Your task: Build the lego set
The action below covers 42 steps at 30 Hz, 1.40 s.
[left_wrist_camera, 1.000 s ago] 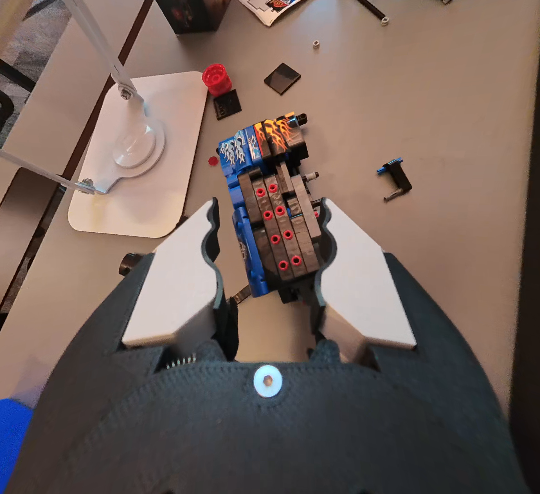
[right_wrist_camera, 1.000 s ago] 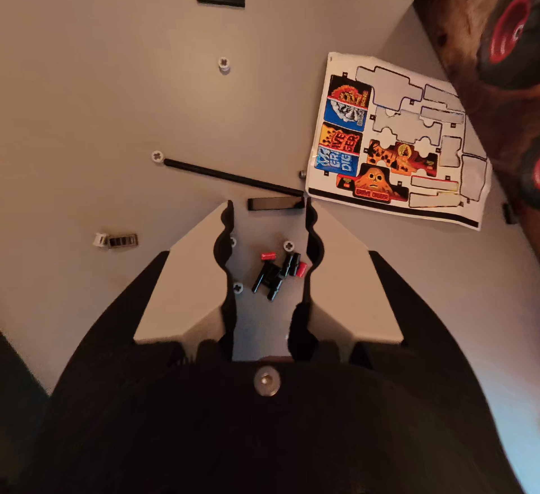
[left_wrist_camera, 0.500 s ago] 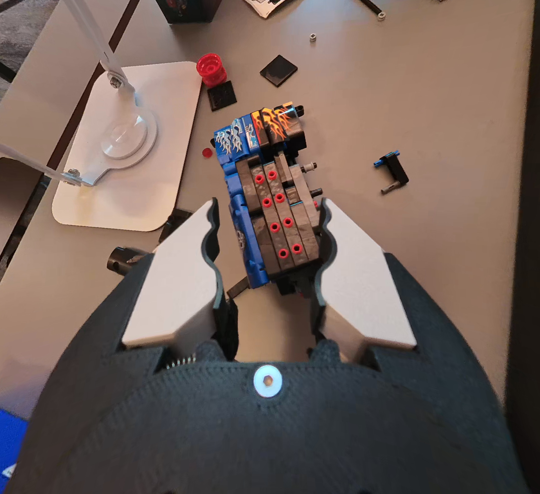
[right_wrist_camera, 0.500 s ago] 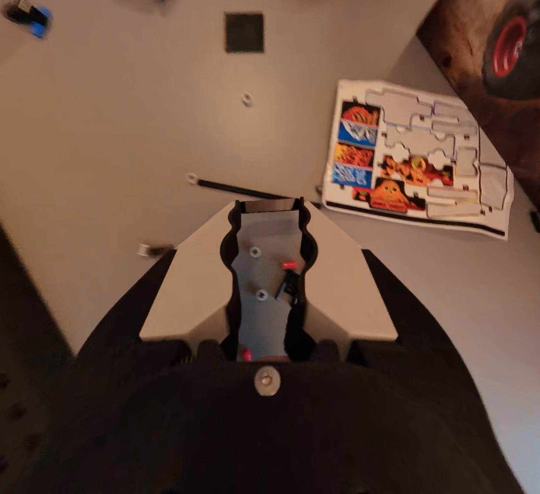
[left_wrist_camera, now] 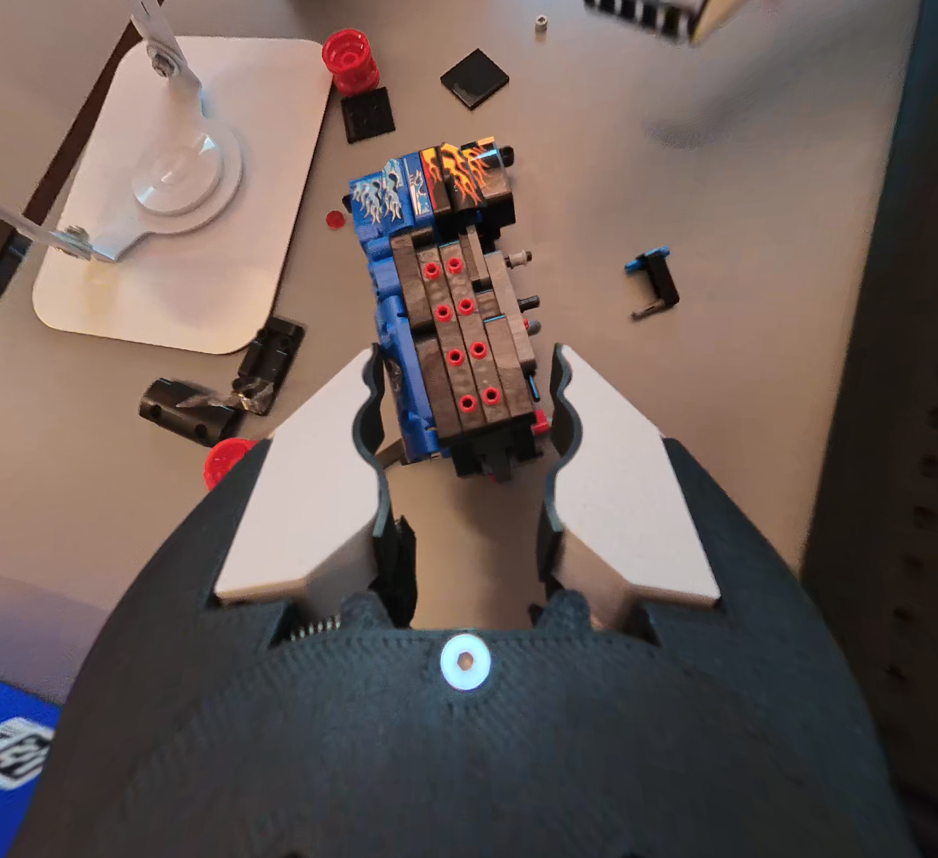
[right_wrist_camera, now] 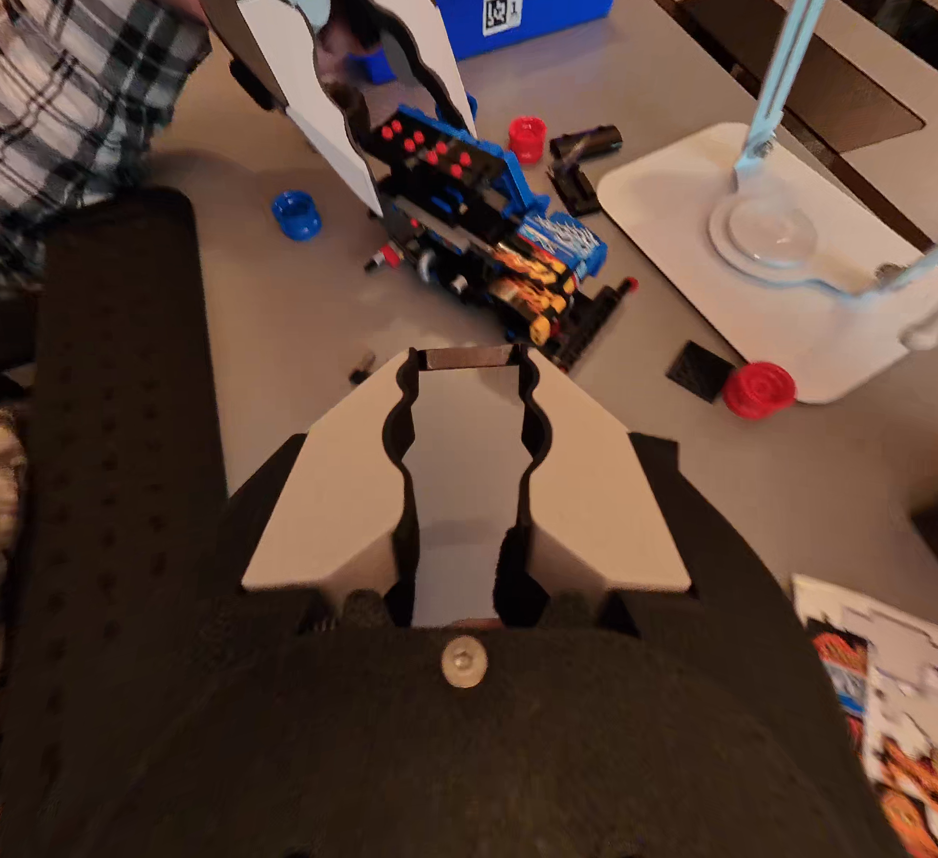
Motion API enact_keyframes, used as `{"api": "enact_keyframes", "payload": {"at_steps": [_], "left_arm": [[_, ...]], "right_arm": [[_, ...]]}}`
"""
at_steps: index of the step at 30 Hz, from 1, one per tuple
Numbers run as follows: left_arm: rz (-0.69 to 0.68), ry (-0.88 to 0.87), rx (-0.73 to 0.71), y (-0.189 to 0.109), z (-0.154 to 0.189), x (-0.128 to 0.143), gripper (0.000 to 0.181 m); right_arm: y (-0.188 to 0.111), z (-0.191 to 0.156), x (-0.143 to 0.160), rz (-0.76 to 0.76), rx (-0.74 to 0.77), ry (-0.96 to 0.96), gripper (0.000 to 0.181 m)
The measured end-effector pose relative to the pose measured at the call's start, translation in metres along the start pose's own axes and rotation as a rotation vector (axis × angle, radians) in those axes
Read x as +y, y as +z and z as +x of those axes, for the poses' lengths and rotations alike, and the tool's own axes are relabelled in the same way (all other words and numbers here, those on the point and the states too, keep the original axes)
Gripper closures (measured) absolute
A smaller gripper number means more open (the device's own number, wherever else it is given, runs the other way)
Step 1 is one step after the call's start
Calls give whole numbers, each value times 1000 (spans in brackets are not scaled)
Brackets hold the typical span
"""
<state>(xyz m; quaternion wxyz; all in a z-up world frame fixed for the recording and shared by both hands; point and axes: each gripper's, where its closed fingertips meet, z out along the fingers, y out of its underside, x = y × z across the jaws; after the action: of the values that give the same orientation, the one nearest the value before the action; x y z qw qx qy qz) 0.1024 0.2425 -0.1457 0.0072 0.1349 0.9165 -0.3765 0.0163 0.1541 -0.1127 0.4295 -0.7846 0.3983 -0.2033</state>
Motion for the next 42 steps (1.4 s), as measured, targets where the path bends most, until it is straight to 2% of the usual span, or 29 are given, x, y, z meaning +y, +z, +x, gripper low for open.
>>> {"api": "enact_keyframes", "payload": {"at_steps": [2, 6, 9, 12, 15, 18, 22, 27, 34, 39, 42], "left_arm": [[3, -46, 3, 1, 3, -4, 115], [8, -15, -18, 6, 11, -11, 107], [105, 122, -162, -3, 1, -32, 109], [196, 396, -282, -13, 14, -54, 123], [214, 578, -390, -10, 26, -66, 134], [202, 704, -450, -1, 33, -70, 149], [223, 757, -504, 0, 35, -75, 172], [281, 726, -516, -6, 36, -82, 172], [456, 495, -494, -27, 25, -99, 173], [587, 275, -417, -40, 16, -106, 173], [669, 126, -350, -51, 8, -108, 173]], "right_arm": [[17, -9, -6, 2, -8, 3, 143], [48, -19, -15, 14, -8, 47, 143], [57, -21, -25, 51, -8, 63, 143], [56, -20, -36, 97, -33, 109, 143], [52, -22, -47, 152, -118, 205, 143], [48, -31, -54, 179, -238, 284, 143], [47, -40, -56, 180, -337, 325, 143], [43, -42, -60, 212, -397, 355, 143], [30, -38, -81, 351, -394, 284, 142], [25, -37, -94, 417, -340, 163, 141], [28, -34, -98, 403, -231, 21, 139]]}}
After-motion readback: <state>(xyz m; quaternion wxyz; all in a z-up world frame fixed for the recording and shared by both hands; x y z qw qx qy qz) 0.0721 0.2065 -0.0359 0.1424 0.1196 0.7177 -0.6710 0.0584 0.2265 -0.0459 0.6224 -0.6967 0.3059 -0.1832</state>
